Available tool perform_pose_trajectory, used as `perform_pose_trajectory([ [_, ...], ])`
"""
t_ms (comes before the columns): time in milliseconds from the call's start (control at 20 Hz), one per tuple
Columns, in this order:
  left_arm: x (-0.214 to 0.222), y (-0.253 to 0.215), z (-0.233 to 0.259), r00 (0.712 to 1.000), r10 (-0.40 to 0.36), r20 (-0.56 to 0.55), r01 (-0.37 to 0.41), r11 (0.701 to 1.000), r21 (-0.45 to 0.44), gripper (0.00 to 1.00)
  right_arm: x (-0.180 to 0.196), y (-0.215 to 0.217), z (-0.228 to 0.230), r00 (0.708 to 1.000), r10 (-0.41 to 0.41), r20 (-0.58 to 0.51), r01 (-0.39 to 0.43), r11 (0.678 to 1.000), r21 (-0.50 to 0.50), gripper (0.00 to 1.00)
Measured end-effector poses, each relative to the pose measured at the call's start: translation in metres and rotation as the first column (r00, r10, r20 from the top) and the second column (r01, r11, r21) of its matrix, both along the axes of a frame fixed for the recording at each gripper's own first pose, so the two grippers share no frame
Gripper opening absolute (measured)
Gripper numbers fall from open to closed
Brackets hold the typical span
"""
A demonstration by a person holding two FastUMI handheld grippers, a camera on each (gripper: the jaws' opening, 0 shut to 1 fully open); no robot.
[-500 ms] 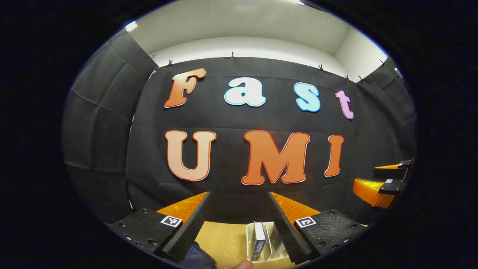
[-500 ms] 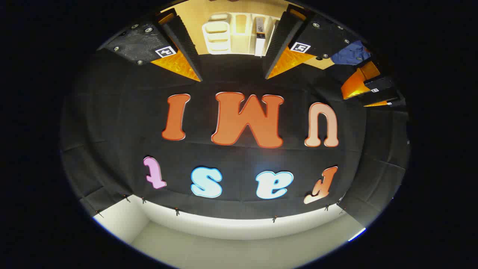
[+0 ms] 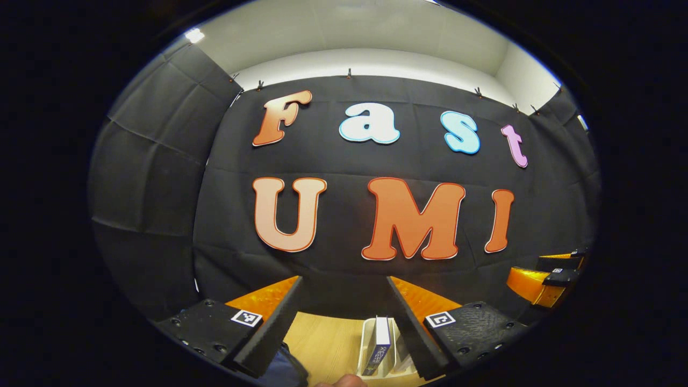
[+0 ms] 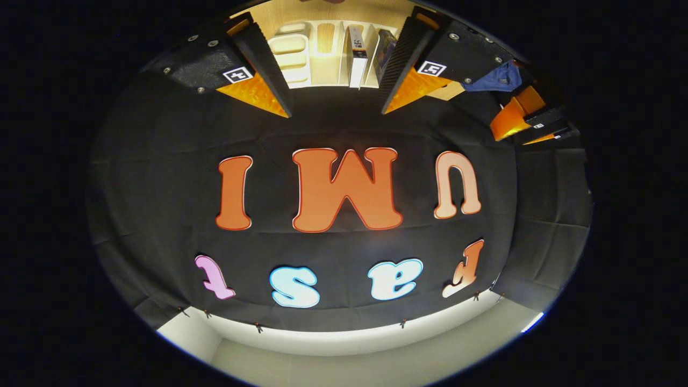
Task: Open the schoolbag, grab two books from the bookshelf and put them into the schoolbag.
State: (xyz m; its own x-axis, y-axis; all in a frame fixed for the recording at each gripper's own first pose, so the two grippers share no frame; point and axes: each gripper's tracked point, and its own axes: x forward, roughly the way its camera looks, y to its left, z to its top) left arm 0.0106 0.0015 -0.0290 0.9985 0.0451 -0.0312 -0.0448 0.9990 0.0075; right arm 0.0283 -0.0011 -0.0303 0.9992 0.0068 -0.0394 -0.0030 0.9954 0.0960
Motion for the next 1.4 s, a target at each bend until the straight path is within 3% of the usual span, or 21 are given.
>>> perform_pose_trajectory([
  [150,0.016,0.007,-0.010,0.999,-0.038,-0.028,0.038,0.999,0.005,0.94,0.002,0.003,0.001,0.998,-0.057,0.027,0.058,0.998,-0.022,0.95],
  [550,0.025,0.018,-0.015,0.993,-0.113,-0.031,0.113,0.994,0.013,0.94,0.002,0.033,0.003,0.995,-0.096,0.034,0.098,0.994,-0.055,0.94],
  [1400,0.030,0.054,-0.018,1.000,-0.031,-0.003,0.031,0.999,-0.023,0.94,0.016,0.055,-0.023,0.999,-0.044,-0.020,0.042,0.996,-0.080,0.95],
])
